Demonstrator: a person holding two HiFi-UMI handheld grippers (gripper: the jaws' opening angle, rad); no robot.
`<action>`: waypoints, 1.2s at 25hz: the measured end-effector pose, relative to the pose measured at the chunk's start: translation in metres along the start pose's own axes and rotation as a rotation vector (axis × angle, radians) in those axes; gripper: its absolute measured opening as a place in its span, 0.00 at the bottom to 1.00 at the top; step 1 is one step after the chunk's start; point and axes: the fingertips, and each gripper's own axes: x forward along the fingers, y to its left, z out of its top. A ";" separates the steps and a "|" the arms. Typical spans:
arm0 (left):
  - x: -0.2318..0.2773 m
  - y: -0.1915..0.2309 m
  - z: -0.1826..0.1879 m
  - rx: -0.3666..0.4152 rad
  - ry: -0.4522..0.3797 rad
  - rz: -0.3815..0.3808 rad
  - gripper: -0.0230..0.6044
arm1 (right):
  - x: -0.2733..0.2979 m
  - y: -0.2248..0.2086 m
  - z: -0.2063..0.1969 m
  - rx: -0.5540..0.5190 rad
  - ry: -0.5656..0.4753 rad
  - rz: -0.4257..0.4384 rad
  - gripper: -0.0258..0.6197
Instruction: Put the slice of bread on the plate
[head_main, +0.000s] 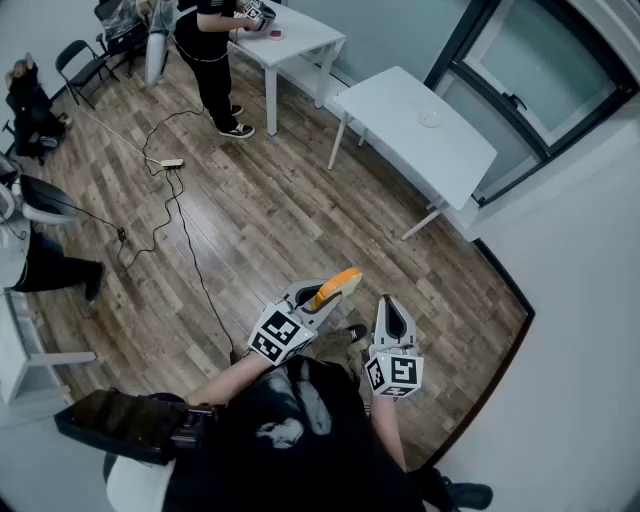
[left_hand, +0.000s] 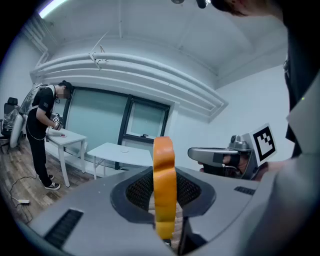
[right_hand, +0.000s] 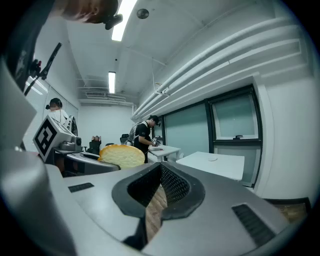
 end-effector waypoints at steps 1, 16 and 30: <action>0.000 0.000 -0.001 -0.001 0.005 -0.002 0.19 | 0.000 0.001 -0.001 0.003 0.002 0.003 0.05; 0.019 0.008 -0.009 -0.051 0.021 -0.039 0.19 | 0.009 -0.017 -0.011 0.034 0.025 -0.039 0.05; 0.132 -0.035 0.019 0.066 0.031 -0.233 0.19 | 0.020 -0.144 -0.028 0.188 0.088 -0.169 0.05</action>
